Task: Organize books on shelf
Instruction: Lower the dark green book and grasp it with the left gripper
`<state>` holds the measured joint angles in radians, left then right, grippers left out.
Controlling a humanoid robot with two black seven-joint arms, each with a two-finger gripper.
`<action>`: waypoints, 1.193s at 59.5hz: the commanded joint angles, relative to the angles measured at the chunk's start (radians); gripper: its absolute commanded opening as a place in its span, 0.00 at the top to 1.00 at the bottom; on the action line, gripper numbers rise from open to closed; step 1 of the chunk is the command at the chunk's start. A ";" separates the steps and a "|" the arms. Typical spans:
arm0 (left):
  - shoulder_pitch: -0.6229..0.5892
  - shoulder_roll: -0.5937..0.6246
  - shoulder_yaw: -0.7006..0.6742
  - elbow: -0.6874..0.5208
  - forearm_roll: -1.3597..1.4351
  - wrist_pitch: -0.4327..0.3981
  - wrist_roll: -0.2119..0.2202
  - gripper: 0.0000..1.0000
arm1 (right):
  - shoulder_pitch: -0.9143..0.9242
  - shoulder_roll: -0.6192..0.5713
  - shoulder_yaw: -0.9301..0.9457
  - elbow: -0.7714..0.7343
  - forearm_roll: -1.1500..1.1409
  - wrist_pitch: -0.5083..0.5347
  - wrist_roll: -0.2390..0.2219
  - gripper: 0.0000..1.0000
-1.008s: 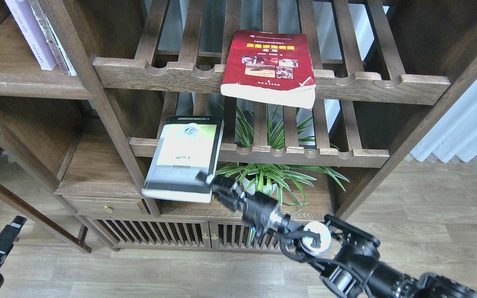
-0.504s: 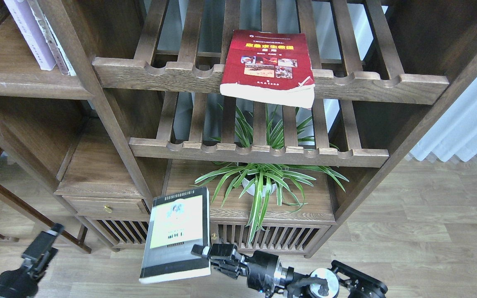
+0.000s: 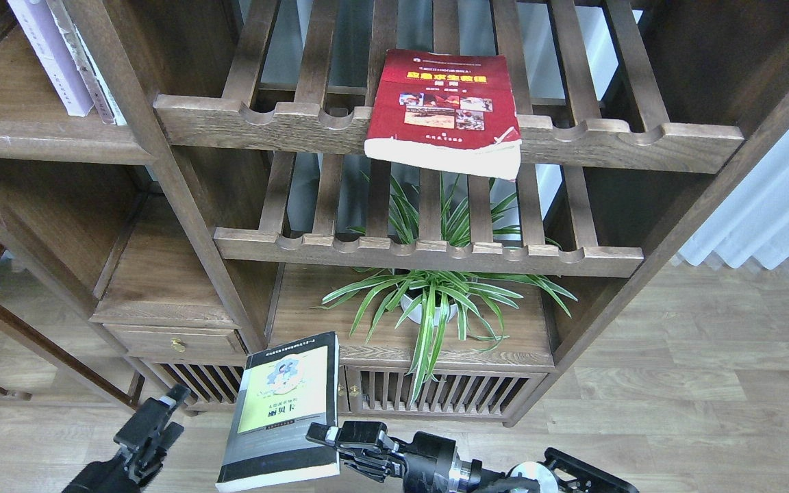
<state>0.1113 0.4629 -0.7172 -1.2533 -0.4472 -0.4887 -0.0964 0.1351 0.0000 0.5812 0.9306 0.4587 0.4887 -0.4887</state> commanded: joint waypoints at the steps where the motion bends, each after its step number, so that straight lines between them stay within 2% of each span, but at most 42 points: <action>1: -0.008 -0.023 0.038 0.000 -0.028 0.000 -0.003 0.02 | -0.002 0.000 -0.011 0.017 0.000 0.000 0.000 0.97; 13: -0.030 -0.078 0.070 -0.003 -0.039 0.000 -0.046 0.05 | -0.002 0.000 -0.017 0.033 -0.002 0.000 0.000 0.97; 23: -0.042 -0.115 0.079 -0.003 -0.045 0.000 -0.051 0.07 | -0.015 0.000 -0.021 0.037 -0.003 0.000 0.000 0.97; 36: -0.056 -0.142 0.096 -0.005 -0.073 0.000 -0.051 0.19 | -0.023 0.000 -0.020 0.039 -0.005 0.000 0.000 0.97; 46: -0.059 -0.141 0.119 -0.018 -0.073 0.000 -0.051 0.34 | -0.025 0.000 -0.018 0.039 -0.006 0.000 0.000 0.97; 49: -0.059 -0.135 0.120 -0.023 -0.073 0.000 -0.051 0.42 | -0.026 0.000 -0.018 0.039 -0.006 0.000 0.000 0.97; 55: -0.061 -0.127 0.133 -0.021 -0.071 0.000 -0.049 0.48 | -0.029 0.000 -0.015 0.039 -0.006 0.000 0.000 0.97; 60: -0.061 -0.110 0.142 -0.017 -0.070 0.000 -0.045 0.47 | -0.029 0.000 -0.011 0.039 -0.006 0.000 0.000 0.97; 65: -0.061 -0.086 0.145 -0.015 -0.070 0.000 -0.045 0.34 | -0.031 0.000 -0.007 0.039 -0.006 0.000 0.000 0.97; 71: -0.056 -0.066 0.145 -0.015 -0.070 0.000 -0.048 0.27 | -0.032 0.000 -0.015 0.043 -0.006 0.000 0.000 0.97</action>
<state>0.0497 0.3733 -0.5701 -1.2740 -0.5158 -0.4886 -0.1396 0.1041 0.0004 0.5719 0.9694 0.4511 0.4875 -0.4887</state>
